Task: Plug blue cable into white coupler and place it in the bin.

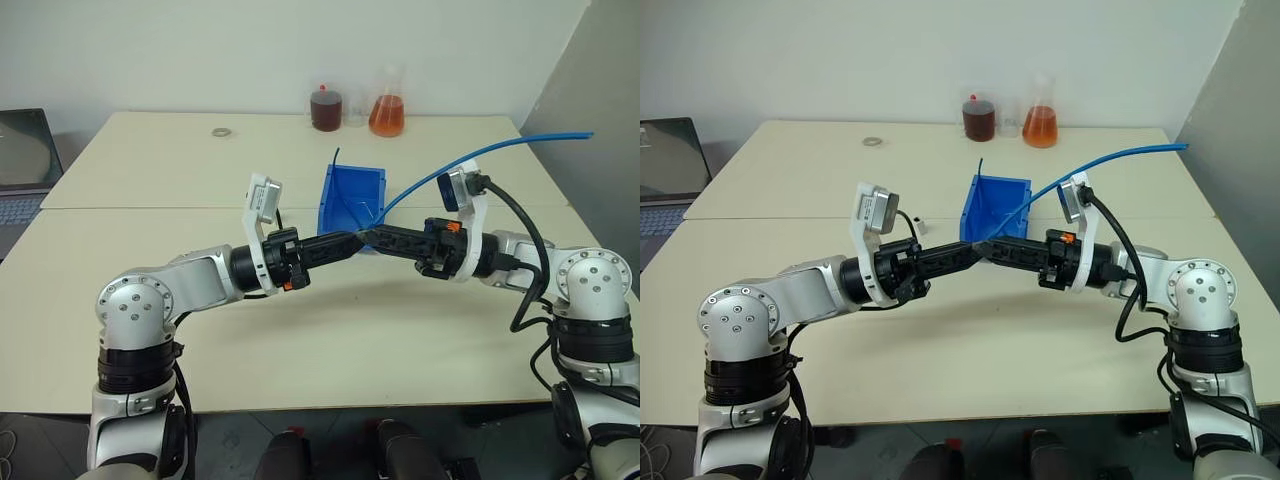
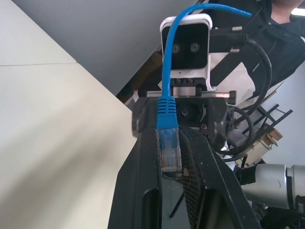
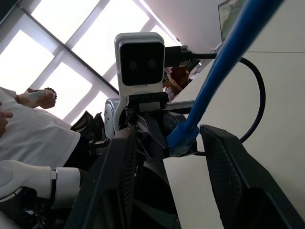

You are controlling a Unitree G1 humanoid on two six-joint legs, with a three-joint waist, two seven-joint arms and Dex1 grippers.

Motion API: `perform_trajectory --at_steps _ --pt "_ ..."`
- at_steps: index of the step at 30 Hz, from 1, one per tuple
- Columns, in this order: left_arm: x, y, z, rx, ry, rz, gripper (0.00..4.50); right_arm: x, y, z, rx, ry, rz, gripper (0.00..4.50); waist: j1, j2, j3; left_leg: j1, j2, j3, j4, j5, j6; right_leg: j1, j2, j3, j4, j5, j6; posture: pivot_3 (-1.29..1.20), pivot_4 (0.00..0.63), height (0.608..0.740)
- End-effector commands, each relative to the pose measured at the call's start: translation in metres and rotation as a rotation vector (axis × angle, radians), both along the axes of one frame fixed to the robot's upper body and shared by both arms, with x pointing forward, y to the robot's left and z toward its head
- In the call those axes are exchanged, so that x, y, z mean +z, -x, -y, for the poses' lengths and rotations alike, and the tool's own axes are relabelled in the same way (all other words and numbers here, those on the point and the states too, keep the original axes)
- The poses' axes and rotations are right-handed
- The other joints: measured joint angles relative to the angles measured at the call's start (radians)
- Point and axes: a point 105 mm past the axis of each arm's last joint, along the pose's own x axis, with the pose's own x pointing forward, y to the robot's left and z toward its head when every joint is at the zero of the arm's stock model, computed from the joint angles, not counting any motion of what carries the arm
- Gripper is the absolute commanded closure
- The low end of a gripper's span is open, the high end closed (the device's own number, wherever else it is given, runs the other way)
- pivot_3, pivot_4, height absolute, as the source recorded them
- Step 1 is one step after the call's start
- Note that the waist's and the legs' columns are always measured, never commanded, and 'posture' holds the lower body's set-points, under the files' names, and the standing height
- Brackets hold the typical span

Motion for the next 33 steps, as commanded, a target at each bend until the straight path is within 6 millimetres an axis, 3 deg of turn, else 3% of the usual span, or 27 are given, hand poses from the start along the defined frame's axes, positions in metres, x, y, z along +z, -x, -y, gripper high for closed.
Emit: perform_trajectory --at_steps 1,6,16,18,25,30,33 --pt "0.009 0.007 0.001 -0.023 0.023 0.044 4.24 0.009 0.002 0.0 0.026 -0.019 0.033 3.37 0.0 0.0 0.0 0.0 0.0 0.0 0.0 0.0 0.0 0.0 0.0 0.0 0.0 0.0 0.0 0.0 0.15 0.74" --pt "0.009 0.007 0.001 -0.019 0.026 0.046 4.24 0.008 0.001 0.001 0.029 -0.008 0.036 4.37 0.0 0.0 0.0 0.0 0.0 0.0 0.0 0.0 0.0 0.0 0.0 0.0 0.0 0.0 0.0 0.0 0.15 0.74" --pt "0.01 0.003 -0.002 0.023 0.005 0.084 4.24 0.004 0.012 0.001 0.089 0.008 0.036 4.39 0.0 0.0 0.0 0.0 0.0 0.0 0.0 0.0 0.0 0.0 0.0 0.0 0.0 0.0 0.0 0.0 0.15 0.74" --pt "0.01 0.005 -0.003 0.008 0.017 0.079 3.54 0.002 0.009 0.001 0.069 0.014 0.035 4.39 0.0 0.0 0.0 0.0 0.0 0.0 0.0 0.0 0.0 0.0 0.0 0.0 -0.001 0.0 0.0 0.0 0.15 0.74" --pt "0.007 0.014 -0.015 -0.003 -0.003 0.085 2.28 0.003 0.002 0.004 0.018 0.022 0.056 4.39 -0.001 0.0 0.0 0.0 0.0 0.0 -0.001 0.0 0.0 0.0 0.0 0.0 0.0 0.0 0.0 0.0 0.15 0.74" --pt "-0.003 0.034 -0.033 -0.007 -0.071 0.092 1.25 -0.003 -0.003 0.02 -0.05 0.045 0.051 4.39 -0.001 0.0 0.0 0.0 0.0 0.001 -0.002 0.0 0.0 -0.001 0.0 0.0 -0.001 -0.001 0.0 0.0 0.15 0.74" --pt "-0.009 0.035 -0.042 0.046 -0.099 0.09 0.64 -0.003 -0.004 0.023 -0.059 0.049 0.054 4.39 0.0 0.001 0.001 -0.001 0.0 0.001 -0.002 0.0 0.0 -0.001 0.0 0.001 -0.002 -0.001 0.001 0.0 0.15 0.74"
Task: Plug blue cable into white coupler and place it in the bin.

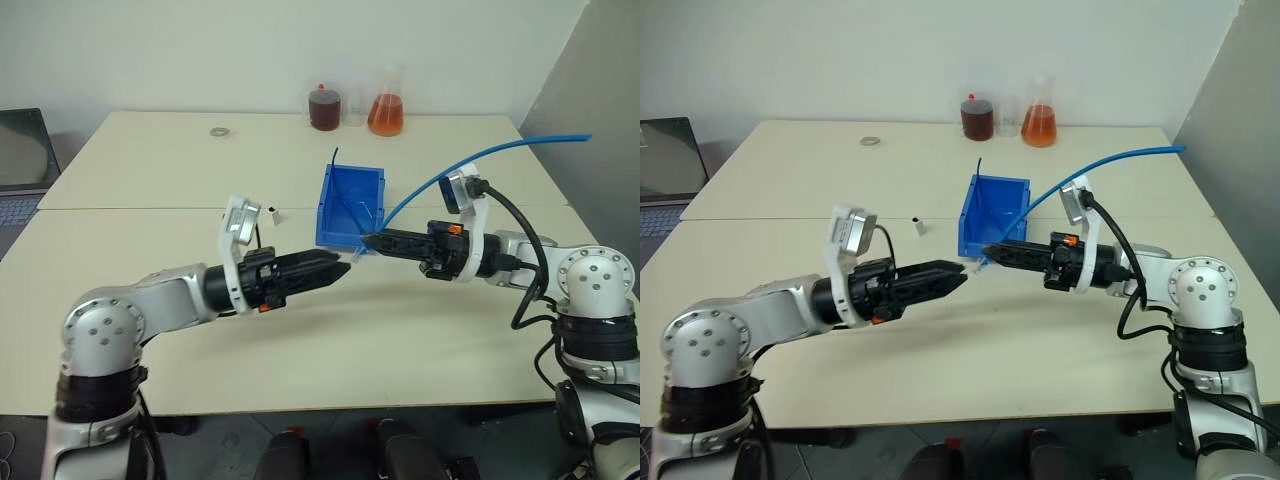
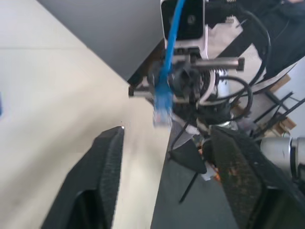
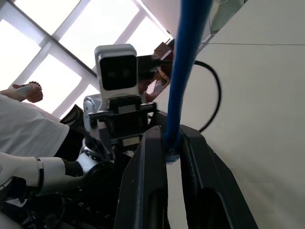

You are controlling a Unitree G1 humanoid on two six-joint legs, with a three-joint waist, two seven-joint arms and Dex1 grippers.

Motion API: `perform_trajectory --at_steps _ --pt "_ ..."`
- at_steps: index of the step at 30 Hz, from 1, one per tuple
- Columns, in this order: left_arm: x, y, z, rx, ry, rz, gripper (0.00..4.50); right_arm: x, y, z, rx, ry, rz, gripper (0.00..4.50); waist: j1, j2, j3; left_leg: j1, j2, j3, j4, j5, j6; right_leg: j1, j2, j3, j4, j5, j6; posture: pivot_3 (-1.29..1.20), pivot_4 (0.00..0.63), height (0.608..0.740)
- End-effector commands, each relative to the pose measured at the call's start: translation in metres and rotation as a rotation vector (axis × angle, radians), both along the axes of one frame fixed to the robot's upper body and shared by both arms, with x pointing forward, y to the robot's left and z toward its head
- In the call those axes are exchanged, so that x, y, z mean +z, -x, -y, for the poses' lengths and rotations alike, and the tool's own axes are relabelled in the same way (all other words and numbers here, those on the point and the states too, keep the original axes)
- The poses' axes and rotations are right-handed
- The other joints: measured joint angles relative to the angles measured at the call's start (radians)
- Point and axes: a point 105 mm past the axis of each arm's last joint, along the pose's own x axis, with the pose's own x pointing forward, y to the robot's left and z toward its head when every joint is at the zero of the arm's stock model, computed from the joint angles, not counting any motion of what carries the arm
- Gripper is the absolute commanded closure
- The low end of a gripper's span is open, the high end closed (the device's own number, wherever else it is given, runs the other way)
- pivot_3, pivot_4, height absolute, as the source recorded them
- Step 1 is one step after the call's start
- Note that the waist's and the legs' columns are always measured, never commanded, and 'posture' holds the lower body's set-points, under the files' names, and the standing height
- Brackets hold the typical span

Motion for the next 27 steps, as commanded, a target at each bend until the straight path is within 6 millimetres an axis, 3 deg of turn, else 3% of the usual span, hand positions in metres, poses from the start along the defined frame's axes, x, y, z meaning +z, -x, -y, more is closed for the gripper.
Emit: perform_trajectory --at_steps 1,3,8,11,13,17,22,27 --pt "0.008 0.007 -0.006 0.027 -0.001 0.071 0.47 0.013 0.002 0.003 0.004 -0.027 0.063 4.39 0.001 0.0 0.0 0.0 0.0 0.0 0.0 0.0 0.0 0.0 0.0 0.0 0.0 0.0 0.0 0.0 0.15 0.74" --pt "0.006 0.005 -0.014 0.072 -0.031 0.086 0.05 0.014 0.0 0.004 -0.005 -0.024 0.073 4.39 0.001 0.0 0.0 0.0 0.0 0.0 0.0 0.0 0.0 0.0 0.0 0.0 0.0 -0.001 0.001 0.0 0.15 0.74" --pt "-0.019 -0.014 -0.048 0.302 -0.257 0.169 0.01 0.013 -0.005 0.008 -0.034 -0.019 0.089 4.39 0.0 0.0 0.0 0.001 0.0 0.0 0.0 0.0 0.0 0.0 0.0 0.0 0.0 -0.001 0.001 0.0 0.15 0.74" --pt "-0.051 -0.055 -0.094 0.629 -0.585 0.327 0.01 0.008 -0.005 0.008 -0.051 -0.014 0.095 4.39 0.001 0.0 0.0 0.001 0.0 0.001 -0.001 0.0 0.0 0.0 0.0 0.0 0.0 0.0 -0.001 0.0 0.15 0.74" --pt "-0.065 -0.071 -0.11 0.723 -0.689 0.388 0.01 0.008 -0.006 0.007 -0.051 -0.021 0.097 4.39 0.005 0.001 0.0 0.002 -0.001 0.001 -0.001 0.0 0.0 0.001 0.0 0.001 0.0 0.0 -0.001 0.0 0.15 0.74" --pt "-0.077 -0.087 -0.114 0.736 -0.732 0.464 0.01 0.007 -0.006 0.006 -0.052 -0.021 0.099 4.39 0.005 0.0 0.001 0.0 0.0 0.003 -0.001 0.0 0.0 0.0 0.0 0.0 -0.001 0.001 -0.002 0.0 0.15 0.74" --pt "-0.103 -0.134 -0.117 0.652 -0.802 0.51 0.01 0.009 -0.01 0.004 -0.063 -0.022 0.111 4.39 0.015 -0.001 0.001 -0.004 -0.001 0.002 0.0 0.0 0.0 -0.002 -0.001 -0.004 0.0 0.001 -0.002 0.0 0.15 0.74" --pt "-0.104 -0.171 -0.105 0.644 -0.782 0.501 0.01 0.008 -0.011 0.006 -0.08 -0.022 0.115 4.39 0.016 -0.001 0.001 -0.007 -0.001 0.003 0.001 0.0 0.0 -0.002 -0.002 -0.005 0.0 0.001 -0.002 0.0 0.15 0.74"
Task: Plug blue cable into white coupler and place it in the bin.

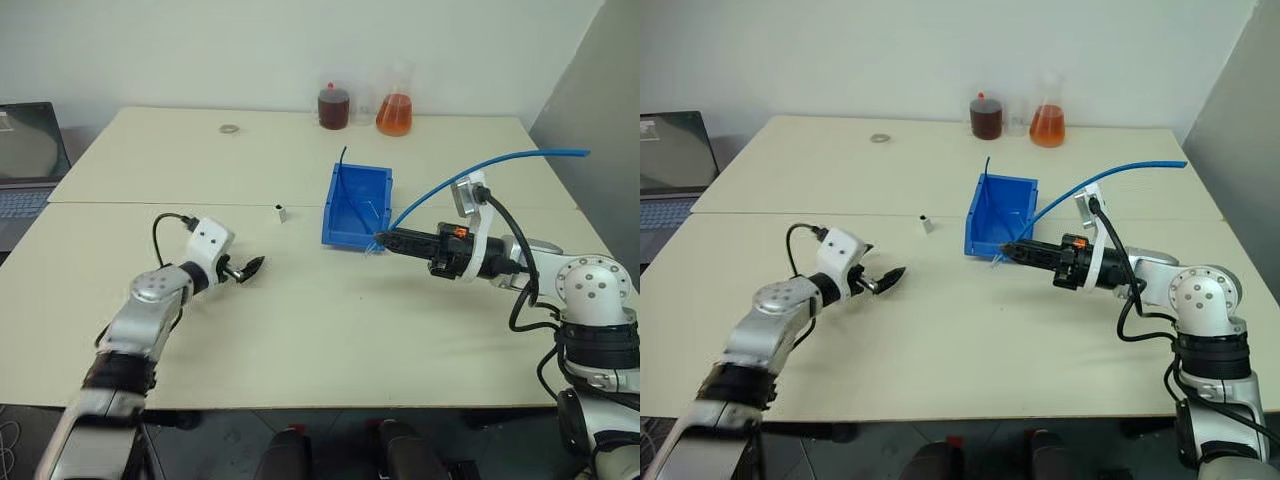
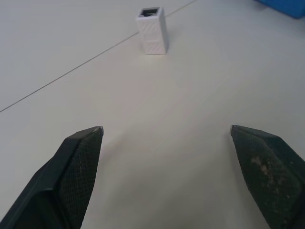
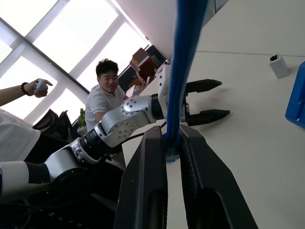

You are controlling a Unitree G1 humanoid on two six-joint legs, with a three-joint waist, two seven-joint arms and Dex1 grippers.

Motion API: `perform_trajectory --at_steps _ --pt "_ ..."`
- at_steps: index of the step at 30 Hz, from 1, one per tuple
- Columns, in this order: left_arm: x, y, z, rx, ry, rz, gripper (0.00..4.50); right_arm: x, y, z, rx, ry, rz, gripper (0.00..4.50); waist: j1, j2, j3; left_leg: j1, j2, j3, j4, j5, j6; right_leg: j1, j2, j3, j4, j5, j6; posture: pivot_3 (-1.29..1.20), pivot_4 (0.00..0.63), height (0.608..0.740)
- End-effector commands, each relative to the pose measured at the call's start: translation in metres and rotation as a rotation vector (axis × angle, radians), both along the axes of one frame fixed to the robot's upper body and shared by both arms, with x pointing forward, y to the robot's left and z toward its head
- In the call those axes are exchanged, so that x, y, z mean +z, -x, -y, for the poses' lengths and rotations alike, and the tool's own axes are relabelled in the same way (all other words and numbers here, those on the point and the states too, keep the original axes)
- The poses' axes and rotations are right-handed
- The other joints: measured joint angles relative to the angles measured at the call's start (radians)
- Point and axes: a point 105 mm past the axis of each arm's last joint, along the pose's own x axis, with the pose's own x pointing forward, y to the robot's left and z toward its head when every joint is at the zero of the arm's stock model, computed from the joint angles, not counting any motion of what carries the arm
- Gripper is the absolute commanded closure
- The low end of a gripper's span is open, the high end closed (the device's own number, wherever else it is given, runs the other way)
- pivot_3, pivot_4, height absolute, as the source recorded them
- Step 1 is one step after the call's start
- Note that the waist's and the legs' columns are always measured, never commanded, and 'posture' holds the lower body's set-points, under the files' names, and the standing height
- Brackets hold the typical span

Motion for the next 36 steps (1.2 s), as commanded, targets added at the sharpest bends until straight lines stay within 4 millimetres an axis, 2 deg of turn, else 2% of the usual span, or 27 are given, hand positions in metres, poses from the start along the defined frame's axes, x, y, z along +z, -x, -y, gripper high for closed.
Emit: perform_trajectory --at_steps 1,6,13,20,26,36 --pt "0.0 -0.018 0.008 -0.022 0.006 0.002 0.01 0.012 0.002 0.002 -0.007 -0.024 0.057 4.39 0.003 0.0 0.0 -0.001 0.0 -0.001 0.0 0.0 0.0 0.0 0.0 -0.001 0.0 0.0 0.0 0.0 0.15 0.74" --pt "0.001 -0.036 0.021 0.01 0.039 -0.023 0.01 0.012 0.003 0.003 -0.016 -0.01 0.06 4.39 0.002 0.0 0.0 -0.002 -0.001 -0.002 0.001 0.0 0.0 0.0 -0.002 -0.003 0.001 0.001 0.001 0.0 0.15 0.74" --pt "0.005 -0.046 0.03 0.039 0.079 -0.054 0.01 0.014 0.002 0.005 -0.043 -0.006 0.067 4.39 0.002 0.0 0.0 -0.005 -0.002 -0.006 0.004 0.0 0.0 0.0 -0.002 -0.007 0.002 0.001 0.001 0.0 0.15 0.74" --pt "0.023 -0.058 0.04 0.102 0.21 -0.037 0.01 0.013 0.005 0.007 -0.061 0.0 0.06 4.39 0.005 0.0 0.0 -0.009 -0.002 -0.014 0.01 0.0 0.0 0.0 -0.004 -0.015 0.004 0.001 0.001 0.0 0.15 0.74" --pt "0.033 -0.064 0.051 0.122 0.257 -0.021 0.01 0.012 0.006 0.009 -0.079 0.006 0.056 4.39 0.009 0.0 0.0 -0.009 -0.003 -0.017 0.011 0.0 0.0 0.0 -0.005 -0.017 0.005 0.001 0.001 0.0 0.15 0.74" --pt "0.027 -0.064 0.062 0.111 0.249 -0.037 0.01 0.011 0.007 0.011 -0.082 0.016 0.047 4.39 0.009 0.0 0.0 -0.009 -0.005 -0.02 0.011 0.0 0.0 0.0 -0.006 -0.017 0.007 0.001 0.001 0.0 0.15 0.74"
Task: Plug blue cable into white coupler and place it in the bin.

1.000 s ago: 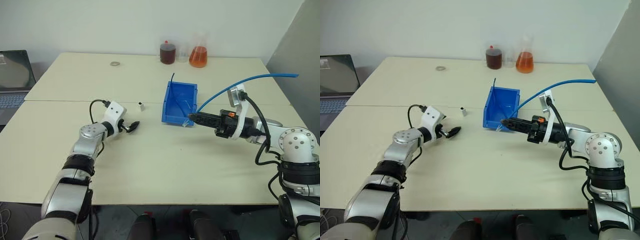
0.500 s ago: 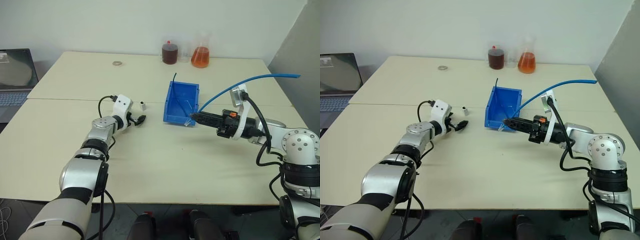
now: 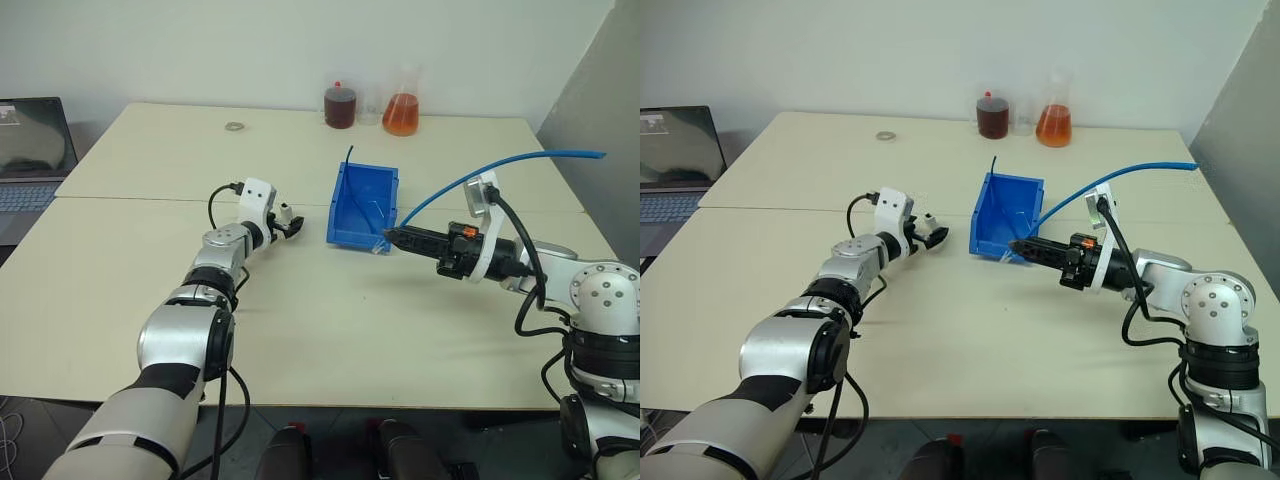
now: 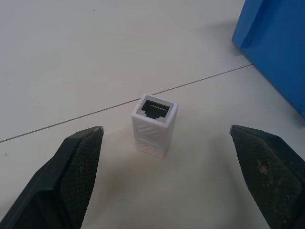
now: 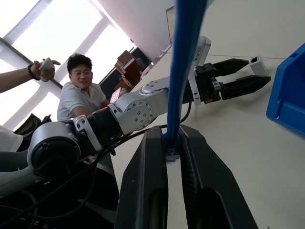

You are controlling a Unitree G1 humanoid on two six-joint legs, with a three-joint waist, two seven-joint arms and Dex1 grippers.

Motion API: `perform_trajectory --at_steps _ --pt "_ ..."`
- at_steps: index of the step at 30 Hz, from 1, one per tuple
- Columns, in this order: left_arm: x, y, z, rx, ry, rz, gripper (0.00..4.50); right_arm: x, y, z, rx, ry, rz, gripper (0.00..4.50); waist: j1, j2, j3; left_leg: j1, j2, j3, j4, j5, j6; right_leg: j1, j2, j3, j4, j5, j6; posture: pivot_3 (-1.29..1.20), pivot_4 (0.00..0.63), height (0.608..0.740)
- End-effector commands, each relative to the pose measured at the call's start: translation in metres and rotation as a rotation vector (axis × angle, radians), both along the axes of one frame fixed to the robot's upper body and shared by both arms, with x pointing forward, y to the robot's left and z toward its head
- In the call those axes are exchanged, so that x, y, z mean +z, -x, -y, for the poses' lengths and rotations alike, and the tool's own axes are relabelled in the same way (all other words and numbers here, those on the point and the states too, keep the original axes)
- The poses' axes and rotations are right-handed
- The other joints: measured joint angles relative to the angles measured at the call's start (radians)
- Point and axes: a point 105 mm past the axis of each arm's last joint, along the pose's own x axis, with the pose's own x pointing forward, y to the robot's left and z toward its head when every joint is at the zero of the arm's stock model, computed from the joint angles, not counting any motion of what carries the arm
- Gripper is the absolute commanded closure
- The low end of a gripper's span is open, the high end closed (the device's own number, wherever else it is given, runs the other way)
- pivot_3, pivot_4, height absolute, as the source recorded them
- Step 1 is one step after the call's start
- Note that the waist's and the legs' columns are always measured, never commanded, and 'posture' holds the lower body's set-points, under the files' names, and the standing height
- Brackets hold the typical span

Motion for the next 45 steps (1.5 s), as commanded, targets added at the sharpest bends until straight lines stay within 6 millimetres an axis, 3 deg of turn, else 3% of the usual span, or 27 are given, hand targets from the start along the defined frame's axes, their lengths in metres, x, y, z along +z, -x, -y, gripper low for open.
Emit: perform_trajectory --at_steps 1,22,30,40,45 --pt "0.012 -0.004 0.002 0.004 -0.007 0.033 0.01 0.014 0.005 0.002 0.007 -0.012 0.057 4.39 0.0 0.0 0.0 0.0 0.0 0.0 0.0 0.0 0.0 0.0 0.0 0.0 0.0 0.0 0.0 0.0 0.15 0.74" --pt "0.029 -0.01 0.014 0.005 -0.001 0.071 0.01 0.013 0.006 0.002 -0.002 -0.013 0.051 4.39 0.0 0.0 0.0 0.001 -0.009 -0.005 0.002 0.0 0.0 0.0 -0.005 -0.001 0.006 0.0 0.0 0.0 0.15 0.74" --pt "0.027 -0.01 0.008 0.021 0.0 0.062 1.45 0.014 0.006 0.001 -0.006 -0.018 0.05 4.39 0.0 0.0 0.0 0.001 -0.009 -0.005 0.002 0.0 0.0 0.0 -0.005 -0.001 0.006 0.0 0.0 0.0 0.15 0.74" --pt "0.026 -0.01 0.005 0.033 -0.005 0.063 3.6 0.013 0.005 0.001 -0.008 -0.016 0.049 4.39 0.0 0.0 0.0 0.001 -0.009 -0.006 0.002 0.0 0.0 0.0 -0.005 -0.001 0.007 0.0 0.0 0.0 0.15 0.74" --pt "0.026 -0.01 0.005 0.029 -0.005 0.066 3.73 0.013 0.005 0.001 -0.008 -0.014 0.049 4.39 0.0 0.0 0.0 0.001 -0.009 -0.006 0.002 0.0 0.0 0.0 -0.005 -0.001 0.007 0.0 0.0 0.0 0.15 0.74"
